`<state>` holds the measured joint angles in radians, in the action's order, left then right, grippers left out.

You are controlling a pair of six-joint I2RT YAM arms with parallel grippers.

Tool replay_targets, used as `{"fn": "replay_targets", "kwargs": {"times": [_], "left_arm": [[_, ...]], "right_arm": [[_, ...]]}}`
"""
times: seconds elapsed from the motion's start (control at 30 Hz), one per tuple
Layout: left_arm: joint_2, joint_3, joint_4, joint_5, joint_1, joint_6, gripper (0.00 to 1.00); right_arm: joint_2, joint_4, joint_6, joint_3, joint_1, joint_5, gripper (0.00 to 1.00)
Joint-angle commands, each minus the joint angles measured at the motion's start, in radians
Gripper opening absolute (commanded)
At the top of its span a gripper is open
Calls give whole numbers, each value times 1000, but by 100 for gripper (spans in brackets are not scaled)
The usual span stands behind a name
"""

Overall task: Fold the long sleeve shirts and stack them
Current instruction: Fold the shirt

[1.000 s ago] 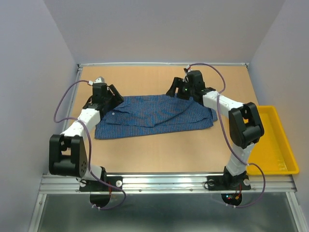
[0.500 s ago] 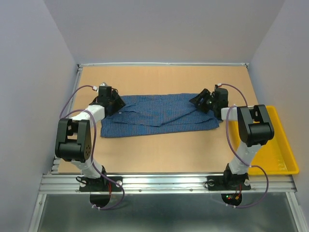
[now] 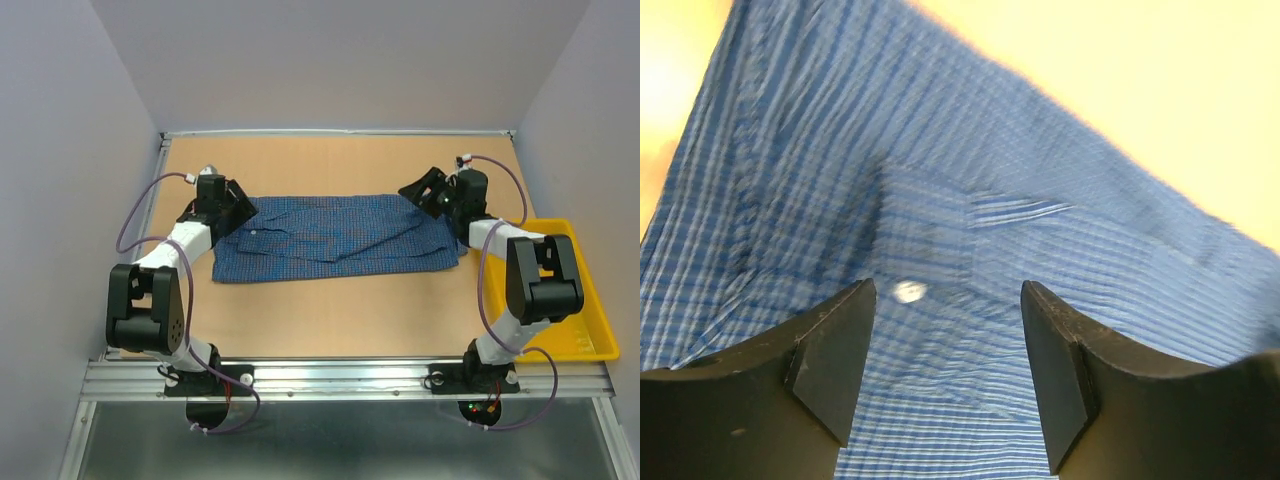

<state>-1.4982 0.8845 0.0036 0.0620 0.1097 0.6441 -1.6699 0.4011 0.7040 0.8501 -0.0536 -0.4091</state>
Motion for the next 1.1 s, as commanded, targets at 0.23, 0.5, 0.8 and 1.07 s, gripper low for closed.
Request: {"fn": "replay_targets", "kwargs": {"times": [0.23, 0.5, 0.8, 1.07], "left_arm": [[-172, 125, 170, 125, 8, 34, 70], [-266, 76, 222, 68, -18, 114, 68], [-232, -15, 220, 68, -80, 151, 68], [38, -32, 130, 68, -36, 66, 75]], "right_arm": [[-167, 281, 129, 106, -2, -80, 71], [-295, 393, 137, 37, 64, -53, 71], [-308, 427, 101, 36, 133, -71, 71], [-72, 297, 129, 63, 35, -149, 71]]}}
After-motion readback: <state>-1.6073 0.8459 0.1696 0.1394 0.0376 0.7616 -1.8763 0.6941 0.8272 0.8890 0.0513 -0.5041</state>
